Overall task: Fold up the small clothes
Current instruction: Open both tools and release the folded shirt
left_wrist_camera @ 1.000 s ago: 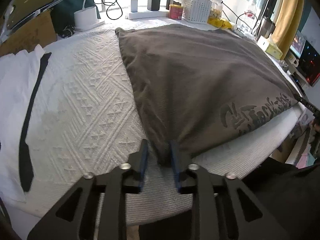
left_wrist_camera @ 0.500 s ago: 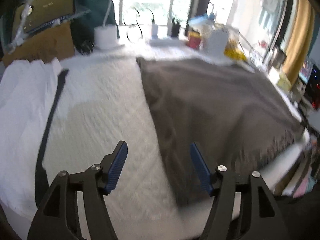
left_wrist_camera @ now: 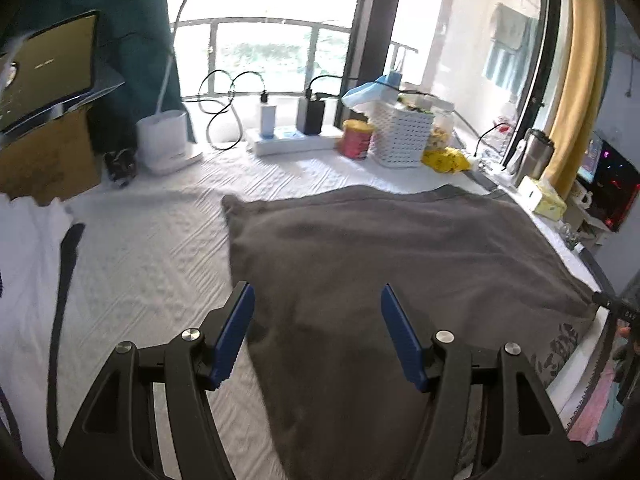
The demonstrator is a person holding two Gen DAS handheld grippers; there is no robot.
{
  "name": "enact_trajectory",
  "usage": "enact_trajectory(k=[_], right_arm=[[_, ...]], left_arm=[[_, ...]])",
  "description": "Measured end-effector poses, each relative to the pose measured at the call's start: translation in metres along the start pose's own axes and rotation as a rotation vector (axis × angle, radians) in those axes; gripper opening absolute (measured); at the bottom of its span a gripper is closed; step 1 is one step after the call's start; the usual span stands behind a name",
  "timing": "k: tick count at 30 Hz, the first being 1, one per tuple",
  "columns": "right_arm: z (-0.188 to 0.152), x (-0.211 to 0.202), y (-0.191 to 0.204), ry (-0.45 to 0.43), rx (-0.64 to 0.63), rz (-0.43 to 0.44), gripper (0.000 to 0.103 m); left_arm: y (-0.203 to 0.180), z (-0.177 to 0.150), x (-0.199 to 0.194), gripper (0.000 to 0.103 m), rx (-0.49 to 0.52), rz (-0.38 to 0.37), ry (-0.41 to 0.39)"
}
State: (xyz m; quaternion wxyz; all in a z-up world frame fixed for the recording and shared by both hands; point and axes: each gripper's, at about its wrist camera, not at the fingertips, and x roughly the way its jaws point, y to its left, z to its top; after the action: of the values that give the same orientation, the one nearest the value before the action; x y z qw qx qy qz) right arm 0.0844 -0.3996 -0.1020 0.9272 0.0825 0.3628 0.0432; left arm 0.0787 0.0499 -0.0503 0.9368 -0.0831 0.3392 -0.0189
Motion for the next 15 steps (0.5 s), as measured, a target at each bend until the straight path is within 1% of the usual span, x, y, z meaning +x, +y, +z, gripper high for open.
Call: enact_trajectory(k=[3,8,12,15], right_arm=[[-0.005,-0.002,0.008,0.022,0.006,-0.008,0.072],[-0.019,-0.003,0.014,0.09,0.009,-0.014,0.072],[-0.027,0.003,0.012,0.129,0.064,0.014,0.072],[-0.026,0.007,0.017,0.109,0.077,0.008,0.072]], left_arm=[[0.002,0.006,0.002,0.066,0.002,-0.023,-0.013],[0.013,0.006,0.0,0.066,-0.007,-0.017,-0.044],[0.026,0.002,0.007,0.066,-0.03,0.0,-0.016],[0.031,0.001,0.012,0.066,-0.046,0.007,0.001]])
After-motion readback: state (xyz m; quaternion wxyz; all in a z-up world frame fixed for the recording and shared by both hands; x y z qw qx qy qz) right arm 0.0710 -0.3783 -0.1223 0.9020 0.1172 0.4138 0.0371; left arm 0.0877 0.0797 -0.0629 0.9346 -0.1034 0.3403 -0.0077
